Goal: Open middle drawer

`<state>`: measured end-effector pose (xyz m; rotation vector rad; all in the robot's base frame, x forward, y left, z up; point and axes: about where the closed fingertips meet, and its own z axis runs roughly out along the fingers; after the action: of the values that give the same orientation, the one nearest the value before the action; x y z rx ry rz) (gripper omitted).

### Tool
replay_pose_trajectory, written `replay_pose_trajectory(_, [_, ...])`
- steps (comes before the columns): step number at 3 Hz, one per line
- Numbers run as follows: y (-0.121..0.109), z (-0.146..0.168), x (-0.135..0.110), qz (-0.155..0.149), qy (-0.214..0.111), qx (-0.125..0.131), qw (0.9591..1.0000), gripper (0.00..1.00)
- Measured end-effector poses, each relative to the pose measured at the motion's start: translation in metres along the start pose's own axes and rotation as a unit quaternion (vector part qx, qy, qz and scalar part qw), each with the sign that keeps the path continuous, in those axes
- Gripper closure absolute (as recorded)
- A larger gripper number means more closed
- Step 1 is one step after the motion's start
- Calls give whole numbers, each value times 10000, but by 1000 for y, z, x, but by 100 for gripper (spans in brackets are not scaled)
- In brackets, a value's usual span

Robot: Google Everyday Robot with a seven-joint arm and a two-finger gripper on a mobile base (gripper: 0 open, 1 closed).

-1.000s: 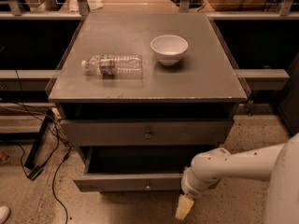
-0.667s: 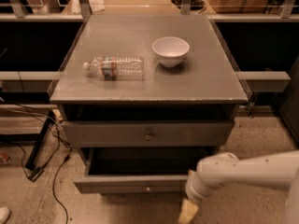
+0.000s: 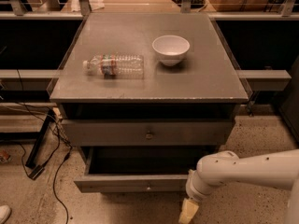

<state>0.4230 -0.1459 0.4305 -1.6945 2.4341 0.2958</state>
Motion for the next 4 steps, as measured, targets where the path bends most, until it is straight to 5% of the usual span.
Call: replay_pose_trajectory(4, [4,-2,5,40,-2,-112,9999,0])
